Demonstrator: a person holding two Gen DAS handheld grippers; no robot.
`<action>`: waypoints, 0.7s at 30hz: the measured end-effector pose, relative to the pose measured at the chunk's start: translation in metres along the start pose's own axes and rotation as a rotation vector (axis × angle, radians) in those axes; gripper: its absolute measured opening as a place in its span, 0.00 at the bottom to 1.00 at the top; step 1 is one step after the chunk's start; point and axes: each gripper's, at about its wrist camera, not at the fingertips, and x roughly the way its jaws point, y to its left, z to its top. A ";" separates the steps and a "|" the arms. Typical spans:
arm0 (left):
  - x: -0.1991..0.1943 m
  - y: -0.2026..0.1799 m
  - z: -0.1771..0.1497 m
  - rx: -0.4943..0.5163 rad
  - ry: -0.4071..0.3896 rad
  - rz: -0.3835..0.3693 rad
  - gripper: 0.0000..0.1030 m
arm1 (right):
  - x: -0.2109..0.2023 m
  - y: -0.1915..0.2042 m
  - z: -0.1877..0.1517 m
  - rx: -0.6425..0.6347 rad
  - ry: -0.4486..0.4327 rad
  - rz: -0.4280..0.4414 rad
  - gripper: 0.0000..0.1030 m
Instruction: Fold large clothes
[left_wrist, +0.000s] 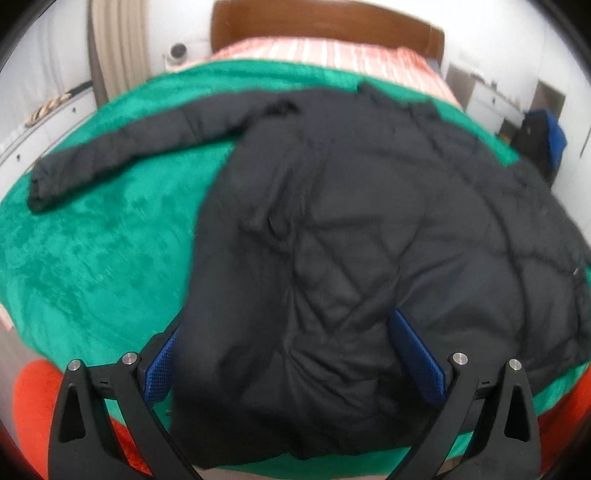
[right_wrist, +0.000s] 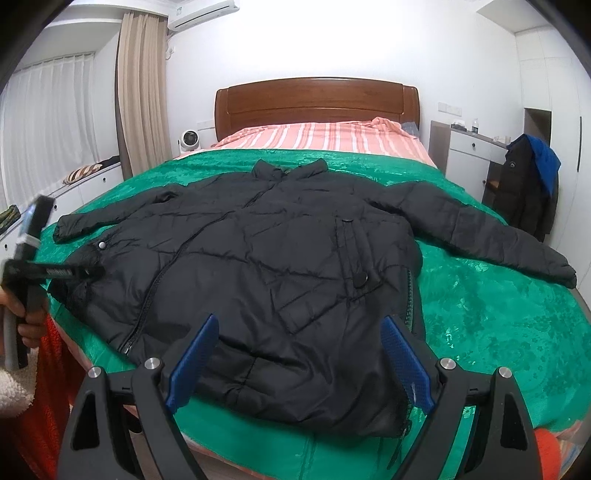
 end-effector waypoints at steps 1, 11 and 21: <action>0.002 -0.002 -0.002 0.005 0.002 0.010 1.00 | 0.000 0.000 0.000 -0.002 0.002 0.001 0.86; 0.010 0.000 -0.005 -0.018 0.037 -0.009 1.00 | 0.008 -0.005 -0.003 0.027 0.033 0.018 0.86; 0.010 0.001 -0.005 0.013 0.051 -0.042 1.00 | 0.006 -0.005 -0.002 0.025 0.028 0.020 0.86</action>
